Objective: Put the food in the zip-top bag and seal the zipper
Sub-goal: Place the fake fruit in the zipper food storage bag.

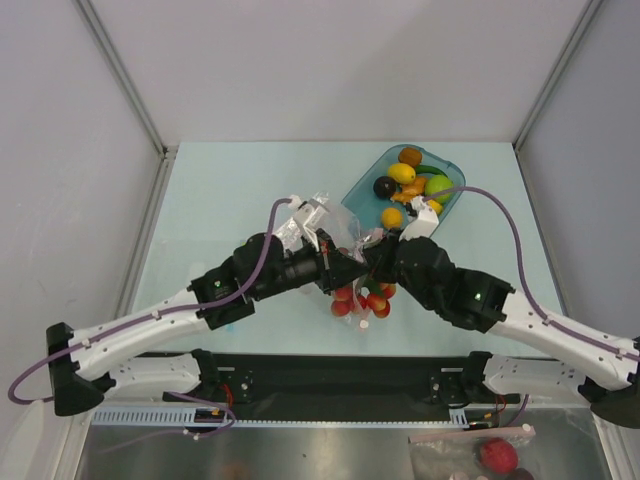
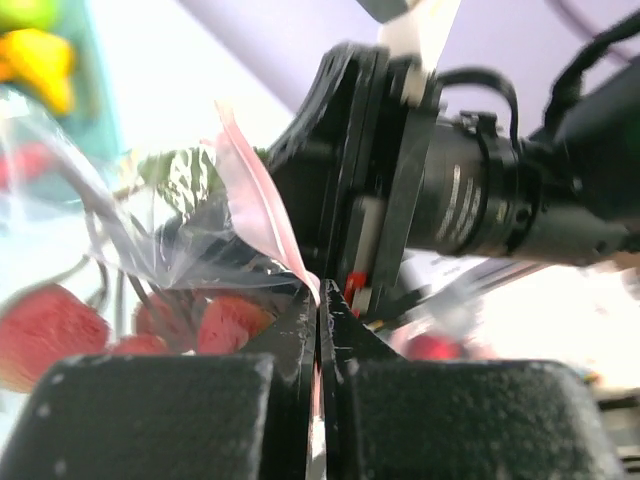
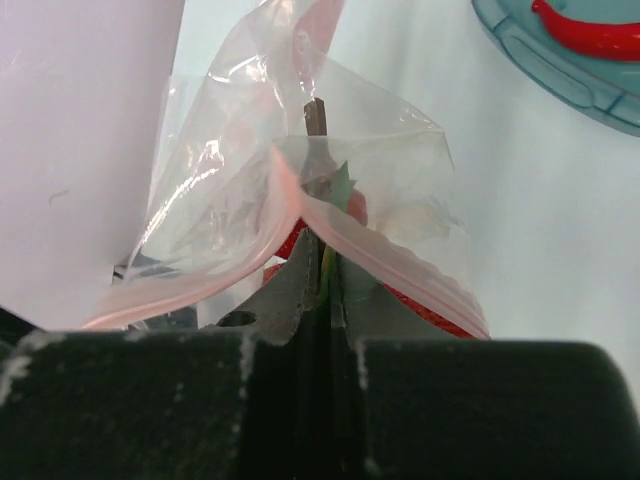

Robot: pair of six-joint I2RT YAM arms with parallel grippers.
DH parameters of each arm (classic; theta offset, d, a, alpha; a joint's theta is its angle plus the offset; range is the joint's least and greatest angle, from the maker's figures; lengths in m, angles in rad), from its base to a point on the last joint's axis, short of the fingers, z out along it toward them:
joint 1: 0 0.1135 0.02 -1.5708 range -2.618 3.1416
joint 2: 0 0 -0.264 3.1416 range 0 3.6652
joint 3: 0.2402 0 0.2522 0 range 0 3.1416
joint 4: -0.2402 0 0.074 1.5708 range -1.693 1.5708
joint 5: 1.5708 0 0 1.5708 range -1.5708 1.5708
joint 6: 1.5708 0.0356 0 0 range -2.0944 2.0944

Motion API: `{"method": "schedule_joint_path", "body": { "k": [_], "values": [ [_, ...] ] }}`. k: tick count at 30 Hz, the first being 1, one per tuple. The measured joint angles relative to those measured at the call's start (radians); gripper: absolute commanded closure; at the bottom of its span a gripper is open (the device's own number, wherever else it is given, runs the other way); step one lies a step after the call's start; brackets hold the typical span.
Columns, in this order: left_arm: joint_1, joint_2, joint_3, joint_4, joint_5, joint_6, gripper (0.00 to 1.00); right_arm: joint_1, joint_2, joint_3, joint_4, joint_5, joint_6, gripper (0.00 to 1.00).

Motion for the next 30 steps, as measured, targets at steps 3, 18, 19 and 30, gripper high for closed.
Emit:
{"method": "schedule_joint_path", "body": {
  "k": [3, 18, 19, 30],
  "values": [
    [0.0, -0.029, -0.122, 0.216, 0.023, -0.124, 1.0, -0.01, 0.016, 0.111, -0.165, 0.003, 0.005, 1.0],
    [-0.085, 0.713, -0.126, 1.254, 0.205, -0.751, 1.0, -0.115, -0.014, 0.281, -0.851, 0.186, 0.031, 0.93],
    [-0.085, 0.772, -0.101, 1.284, 0.207, -0.798, 1.0, -0.13, -0.023, 0.276, -0.861, 0.19, 0.032, 0.92],
    [-0.048, 0.734, -0.142, 1.27, 0.248, -0.814, 1.0, -0.393, -0.116, 0.072, -0.649, -0.009, -0.049, 0.95]
  ]
}}
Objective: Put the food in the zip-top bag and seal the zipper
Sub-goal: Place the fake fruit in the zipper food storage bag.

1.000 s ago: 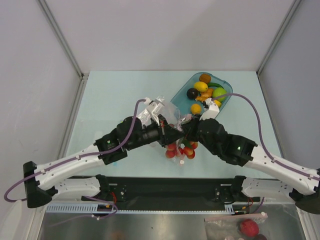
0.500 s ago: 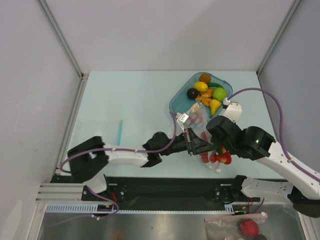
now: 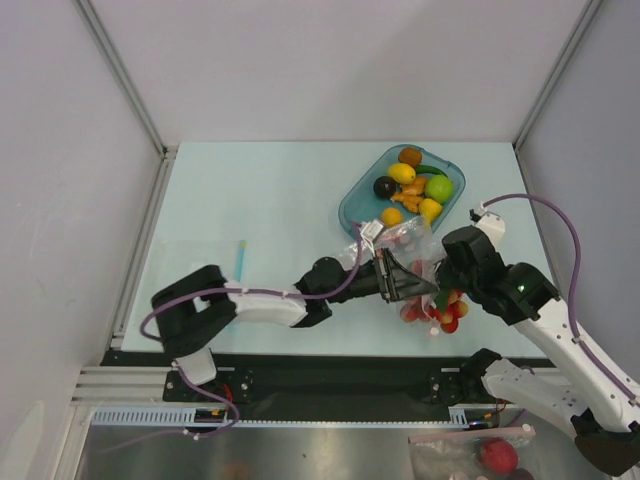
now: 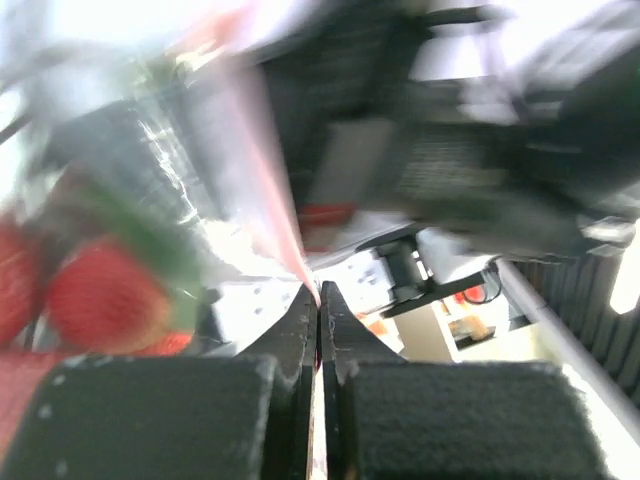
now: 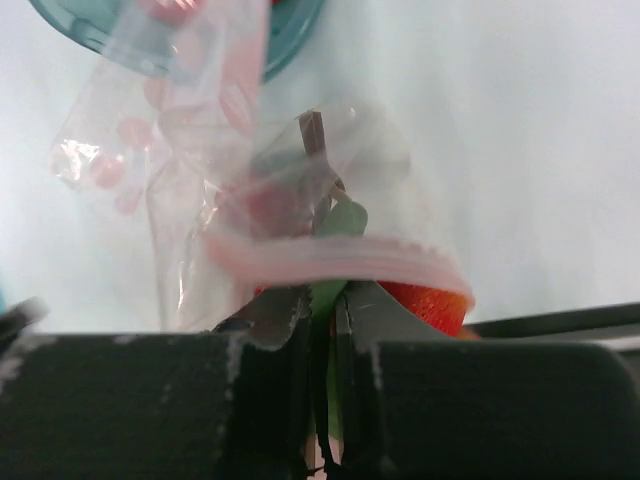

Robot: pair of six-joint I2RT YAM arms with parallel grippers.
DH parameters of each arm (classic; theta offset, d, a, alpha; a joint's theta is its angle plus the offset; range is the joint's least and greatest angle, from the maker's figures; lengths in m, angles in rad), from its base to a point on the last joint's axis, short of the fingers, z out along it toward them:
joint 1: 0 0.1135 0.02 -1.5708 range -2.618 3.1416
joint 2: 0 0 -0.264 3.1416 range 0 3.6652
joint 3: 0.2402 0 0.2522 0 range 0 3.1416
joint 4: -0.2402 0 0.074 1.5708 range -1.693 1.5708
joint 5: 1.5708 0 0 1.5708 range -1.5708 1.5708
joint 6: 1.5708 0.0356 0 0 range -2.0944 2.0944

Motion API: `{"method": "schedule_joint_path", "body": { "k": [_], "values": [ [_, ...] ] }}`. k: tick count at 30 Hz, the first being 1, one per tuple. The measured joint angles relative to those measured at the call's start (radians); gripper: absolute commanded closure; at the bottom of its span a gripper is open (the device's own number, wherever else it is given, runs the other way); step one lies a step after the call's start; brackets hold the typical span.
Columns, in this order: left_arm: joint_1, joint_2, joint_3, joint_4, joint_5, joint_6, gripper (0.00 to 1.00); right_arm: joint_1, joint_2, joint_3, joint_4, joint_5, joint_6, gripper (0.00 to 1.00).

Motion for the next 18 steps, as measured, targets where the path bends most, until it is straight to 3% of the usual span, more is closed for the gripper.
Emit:
{"method": "schedule_joint_path", "body": {
  "k": [4, 8, 12, 18],
  "values": [
    [0.016, -0.173, 0.017, -0.158, 0.001, 0.13, 1.0, -0.052, -0.02, -0.027, 0.08, -0.094, -0.023, 0.92],
    [0.016, -0.243, 0.091, -0.4, 0.008, 0.257, 0.99, -0.058, -0.029, -0.027, 0.153, -0.142, -0.038, 0.87],
    [0.016, -0.285, 0.159, -0.623, 0.01, 0.352, 0.99, -0.066, -0.042, -0.021, 0.186, -0.188, -0.053, 0.53],
    [0.044, -0.362, 0.177, -0.827, 0.009, 0.416, 0.99, -0.066, -0.026, 0.047, 0.198, -0.266, -0.073, 0.45]
  ]
}}
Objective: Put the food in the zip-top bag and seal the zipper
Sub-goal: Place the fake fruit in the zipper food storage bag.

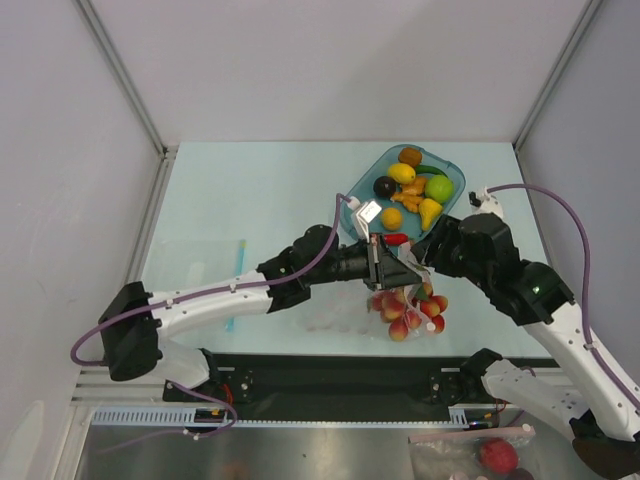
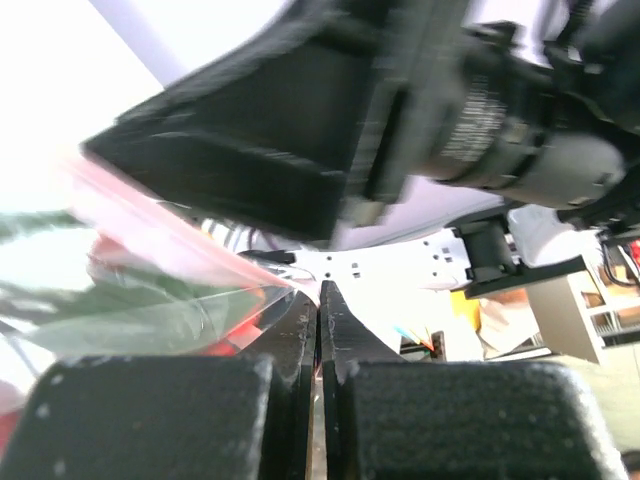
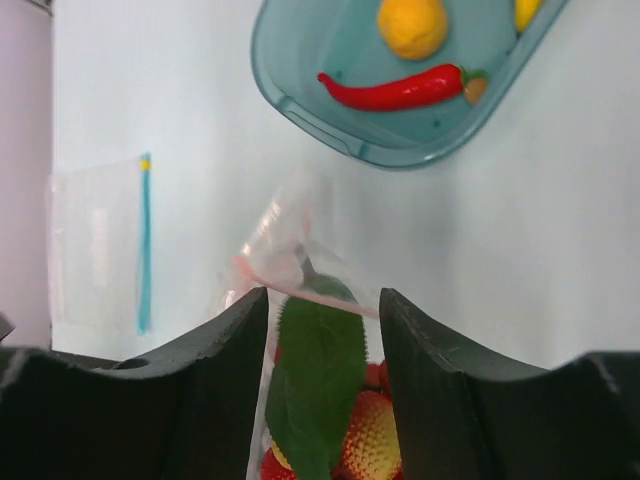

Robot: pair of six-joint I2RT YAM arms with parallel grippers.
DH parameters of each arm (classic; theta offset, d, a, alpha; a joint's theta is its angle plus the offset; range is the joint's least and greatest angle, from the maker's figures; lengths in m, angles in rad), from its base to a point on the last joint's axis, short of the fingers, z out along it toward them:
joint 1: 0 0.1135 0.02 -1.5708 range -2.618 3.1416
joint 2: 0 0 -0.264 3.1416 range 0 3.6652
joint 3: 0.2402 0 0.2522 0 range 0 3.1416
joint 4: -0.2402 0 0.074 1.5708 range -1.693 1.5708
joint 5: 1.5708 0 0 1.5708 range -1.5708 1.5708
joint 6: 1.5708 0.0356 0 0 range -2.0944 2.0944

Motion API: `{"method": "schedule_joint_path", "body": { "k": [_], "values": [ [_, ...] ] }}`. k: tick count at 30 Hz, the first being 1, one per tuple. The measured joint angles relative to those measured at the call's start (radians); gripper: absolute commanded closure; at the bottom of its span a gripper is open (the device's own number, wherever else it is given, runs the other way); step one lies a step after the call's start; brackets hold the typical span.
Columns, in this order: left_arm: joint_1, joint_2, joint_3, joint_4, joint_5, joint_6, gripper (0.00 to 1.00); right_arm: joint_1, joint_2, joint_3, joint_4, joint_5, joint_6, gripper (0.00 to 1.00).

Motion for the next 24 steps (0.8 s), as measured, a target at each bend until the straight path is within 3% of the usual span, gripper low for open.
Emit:
{"method": "schedule_joint_path", "body": {
  "k": [5, 9, 14, 24],
  "values": [
    [0.051, -0.02, 0.0, -0.077, 0.013, 0.008, 0.99, 0.0, 0.0, 0.046, 0.004, -0.031, -0.006, 0.37],
    [0.081, -0.023, 0.0, -0.129, 0.02, 0.019, 0.99, 0.0, -0.007, 0.071, -0.002, -0.035, -0.013, 0.2],
    [0.117, -0.072, 0.002, -0.215, 0.018, 0.05, 0.99, 0.0, -0.085, 0.035, 0.007, -0.029, -0.014, 0.18],
    [0.204, -0.186, 0.117, -0.414, 0.015, 0.126, 0.98, -0.001, -0.237, -0.203, 0.089, -0.013, 0.003, 0.18]
  ]
}}
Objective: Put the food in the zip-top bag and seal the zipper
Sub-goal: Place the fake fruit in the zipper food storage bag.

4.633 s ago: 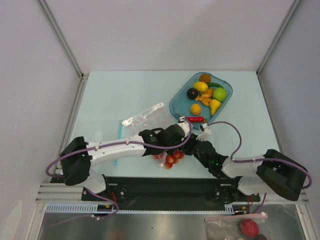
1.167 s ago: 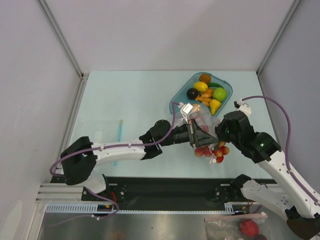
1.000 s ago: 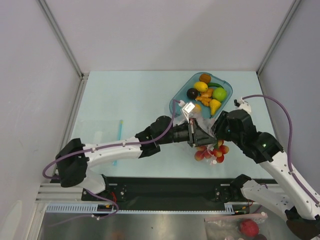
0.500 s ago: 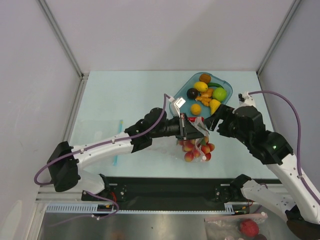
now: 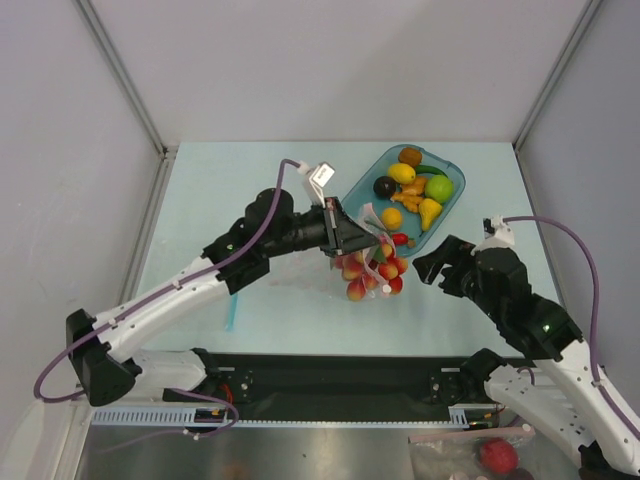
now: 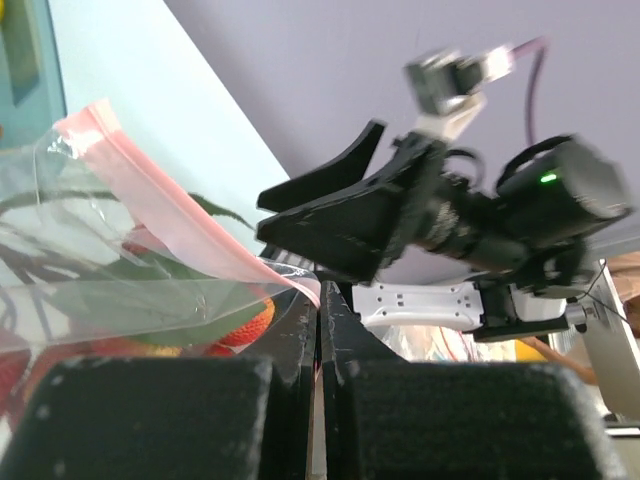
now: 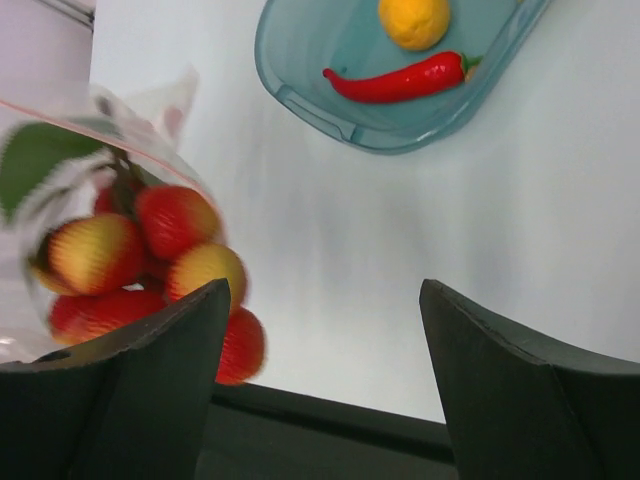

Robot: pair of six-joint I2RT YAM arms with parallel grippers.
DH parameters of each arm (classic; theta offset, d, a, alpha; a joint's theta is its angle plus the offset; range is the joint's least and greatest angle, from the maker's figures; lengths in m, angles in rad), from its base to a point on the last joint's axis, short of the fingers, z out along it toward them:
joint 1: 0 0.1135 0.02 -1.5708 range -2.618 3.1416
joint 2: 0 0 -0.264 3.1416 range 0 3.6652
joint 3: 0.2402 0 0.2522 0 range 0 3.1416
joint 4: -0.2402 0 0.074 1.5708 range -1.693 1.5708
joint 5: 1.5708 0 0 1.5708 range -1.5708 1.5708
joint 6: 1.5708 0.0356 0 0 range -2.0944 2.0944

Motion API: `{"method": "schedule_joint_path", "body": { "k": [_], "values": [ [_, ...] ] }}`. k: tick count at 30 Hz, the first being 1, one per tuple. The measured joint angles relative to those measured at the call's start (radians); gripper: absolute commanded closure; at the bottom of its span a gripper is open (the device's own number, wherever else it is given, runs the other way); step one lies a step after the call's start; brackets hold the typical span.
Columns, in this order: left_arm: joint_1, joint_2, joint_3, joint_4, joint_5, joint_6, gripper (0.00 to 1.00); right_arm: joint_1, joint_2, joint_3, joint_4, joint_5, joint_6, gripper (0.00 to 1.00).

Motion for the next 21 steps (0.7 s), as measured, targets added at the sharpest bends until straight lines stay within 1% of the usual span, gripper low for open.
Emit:
{"method": "schedule_joint_path", "body": {
  "k": [4, 5, 6, 7, 8, 10, 11, 13, 18, 21],
  "values": [
    [0.03, -0.037, 0.044, -0.075, -0.001, 0.024, 0.98, 0.0, -0.041, -0.087, 0.054, 0.016, 0.017, 0.24],
    [0.037, -0.042, 0.059, -0.097, -0.002, 0.03, 0.98, 0.0, -0.052, -0.111, 0.071, 0.018, 0.02, 0.3],
    [0.043, -0.045, 0.074, -0.114, -0.002, 0.033, 0.98, 0.0, -0.061, -0.131, 0.088, 0.017, 0.024, 0.33],
    [0.049, -0.047, 0.09, -0.134, -0.003, 0.039, 0.98, 0.0, -0.063, -0.148, 0.106, 0.016, 0.026, 0.39],
    [0.053, -0.048, 0.103, -0.149, -0.004, 0.041, 0.98, 0.0, -0.064, -0.174, 0.135, 0.013, 0.029, 0.61],
    [0.06, -0.05, 0.134, -0.178, -0.009, 0.048, 0.98, 0.008, -0.068, -0.232, 0.191, 0.005, 0.036, 0.76],
    [0.062, -0.05, 0.147, -0.19, -0.013, 0.048, 0.98, 0.018, -0.076, -0.266, 0.222, 0.005, 0.043, 0.9],
    [0.065, -0.051, 0.167, -0.208, -0.024, 0.048, 0.98, 0.042, -0.089, -0.325, 0.263, 0.003, 0.051, 1.0],
    [0.074, -0.055, 0.183, -0.226, -0.056, 0.047, 0.98, 0.132, -0.064, -0.397, 0.368, 0.017, 0.089, 1.0],
    [0.082, -0.066, 0.183, -0.233, -0.078, 0.046, 0.99, 0.162, -0.04, -0.431, 0.48, -0.002, 0.134, 1.0]
  ]
}}
